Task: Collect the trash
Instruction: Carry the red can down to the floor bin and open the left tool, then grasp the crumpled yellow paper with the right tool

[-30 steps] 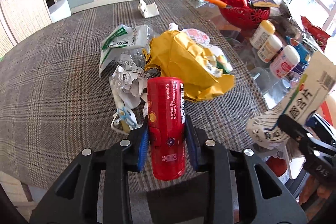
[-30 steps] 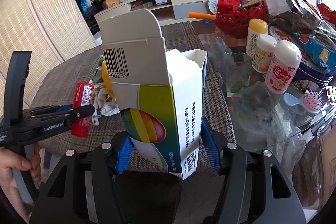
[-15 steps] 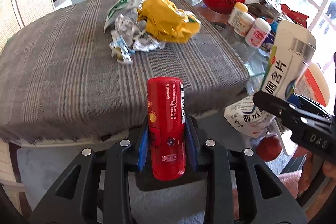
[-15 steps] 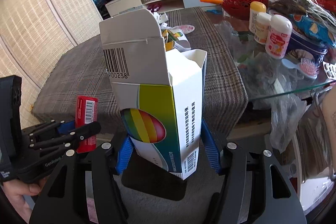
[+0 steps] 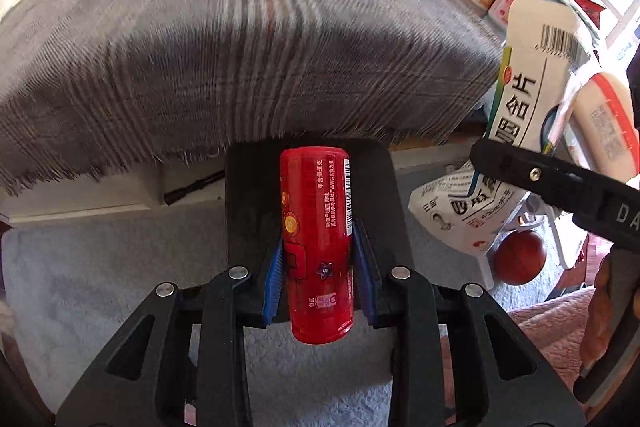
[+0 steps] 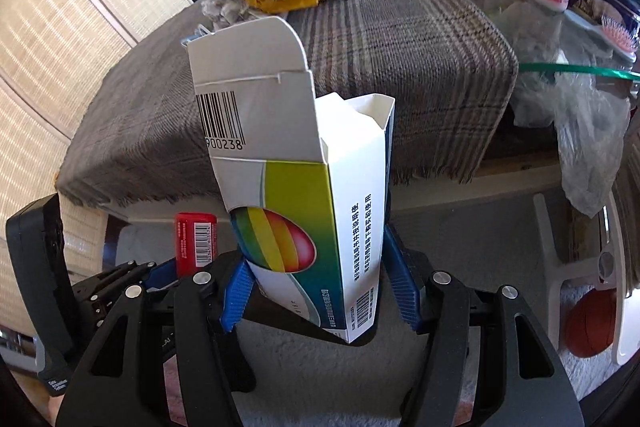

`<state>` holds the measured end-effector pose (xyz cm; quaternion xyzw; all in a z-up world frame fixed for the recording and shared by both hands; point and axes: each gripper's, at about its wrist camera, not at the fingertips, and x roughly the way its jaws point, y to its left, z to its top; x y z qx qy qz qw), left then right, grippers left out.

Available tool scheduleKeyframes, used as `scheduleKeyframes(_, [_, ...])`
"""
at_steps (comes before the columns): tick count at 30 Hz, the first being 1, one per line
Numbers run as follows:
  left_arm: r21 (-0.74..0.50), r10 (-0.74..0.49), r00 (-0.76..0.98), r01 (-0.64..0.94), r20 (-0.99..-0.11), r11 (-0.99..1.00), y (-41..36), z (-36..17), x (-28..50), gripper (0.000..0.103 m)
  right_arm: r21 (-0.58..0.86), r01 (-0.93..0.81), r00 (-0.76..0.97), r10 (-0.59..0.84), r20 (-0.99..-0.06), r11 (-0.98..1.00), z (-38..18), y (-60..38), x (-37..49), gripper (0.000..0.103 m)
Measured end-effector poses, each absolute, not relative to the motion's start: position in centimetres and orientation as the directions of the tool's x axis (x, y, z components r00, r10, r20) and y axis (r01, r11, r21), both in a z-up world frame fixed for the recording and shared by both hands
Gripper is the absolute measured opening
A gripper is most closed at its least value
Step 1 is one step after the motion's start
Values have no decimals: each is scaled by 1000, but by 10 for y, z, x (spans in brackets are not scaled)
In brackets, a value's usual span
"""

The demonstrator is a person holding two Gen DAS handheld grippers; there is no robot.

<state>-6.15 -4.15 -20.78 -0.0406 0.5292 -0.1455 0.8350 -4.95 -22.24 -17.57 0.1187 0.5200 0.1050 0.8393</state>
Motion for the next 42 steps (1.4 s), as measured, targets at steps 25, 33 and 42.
scheduleKeyframes(25, [-201, -256, 324, 193, -911, 960, -34, -240, -47, 72, 297, -2, 404, 273, -873, 955, -215, -216, -25, 97])
scheduleKeyframes(33, [-226, -263, 322, 149, -909, 963, -14, -215, -41, 95, 294, 1, 443, 263, -857, 956, -176, -242, -20, 98])
scheduleKeyframes(42, [-155, -203, 428, 145, -881, 977, 5, -148, 7, 95, 272, -15, 547, 235, -803, 962, -104, -256, 33, 100])
